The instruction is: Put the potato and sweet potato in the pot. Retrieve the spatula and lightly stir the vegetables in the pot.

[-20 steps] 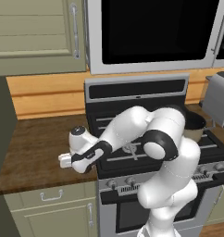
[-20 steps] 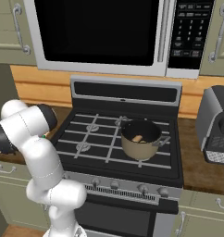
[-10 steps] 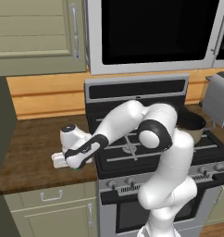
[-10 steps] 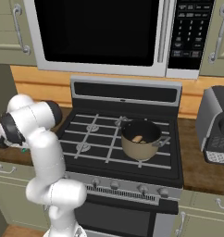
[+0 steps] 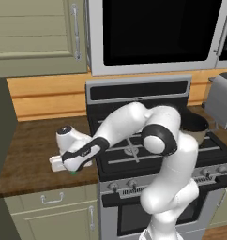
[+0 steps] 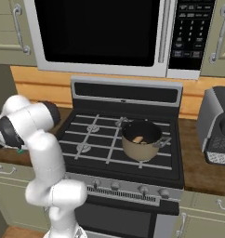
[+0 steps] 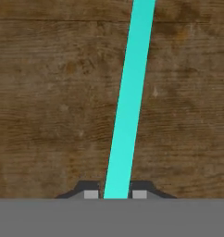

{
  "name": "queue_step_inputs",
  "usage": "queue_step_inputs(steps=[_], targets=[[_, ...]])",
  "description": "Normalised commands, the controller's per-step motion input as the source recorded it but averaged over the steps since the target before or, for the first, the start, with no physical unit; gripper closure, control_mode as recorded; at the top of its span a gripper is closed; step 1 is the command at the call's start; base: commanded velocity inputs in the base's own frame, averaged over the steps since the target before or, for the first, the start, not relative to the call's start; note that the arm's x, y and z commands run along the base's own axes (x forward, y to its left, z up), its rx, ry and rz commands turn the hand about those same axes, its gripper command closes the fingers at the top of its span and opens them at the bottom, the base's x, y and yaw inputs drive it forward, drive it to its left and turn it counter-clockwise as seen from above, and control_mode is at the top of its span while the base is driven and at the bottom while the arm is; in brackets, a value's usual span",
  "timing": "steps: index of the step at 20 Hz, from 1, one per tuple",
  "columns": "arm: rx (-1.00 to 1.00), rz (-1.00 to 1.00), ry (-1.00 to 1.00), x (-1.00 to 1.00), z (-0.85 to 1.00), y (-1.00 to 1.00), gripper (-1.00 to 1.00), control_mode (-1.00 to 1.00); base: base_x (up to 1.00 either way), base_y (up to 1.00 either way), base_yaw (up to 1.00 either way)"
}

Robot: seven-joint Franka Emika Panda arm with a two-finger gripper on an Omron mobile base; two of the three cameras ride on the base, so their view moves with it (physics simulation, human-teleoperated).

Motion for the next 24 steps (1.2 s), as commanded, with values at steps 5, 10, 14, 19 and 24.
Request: queue_step_inputs(steps=[5,10,14,19,24], targets=[[0.20,-0.07,-0.15,-0.84,0.97,-0.34,1.00,-1.00,0.00,0.00,0.00],[0.38,-0.15,-0.01,-0.61,1.00,-0.52,1.00,-1.00,0.00,0.00,0.00],[0.44,-0.23,0.00,-0.52,1.00,-0.69,1.00,-1.00,0.00,0.00,0.00],[0.46,-0.32,0.05,-0.50,1.00,-0.90,1.00,-1.00,0.00,0.00,0.00],[0.49,-0.44,0.18,-0.10,1.00,-0.92,1.00,-1.00,0.00,0.00,0.00]])
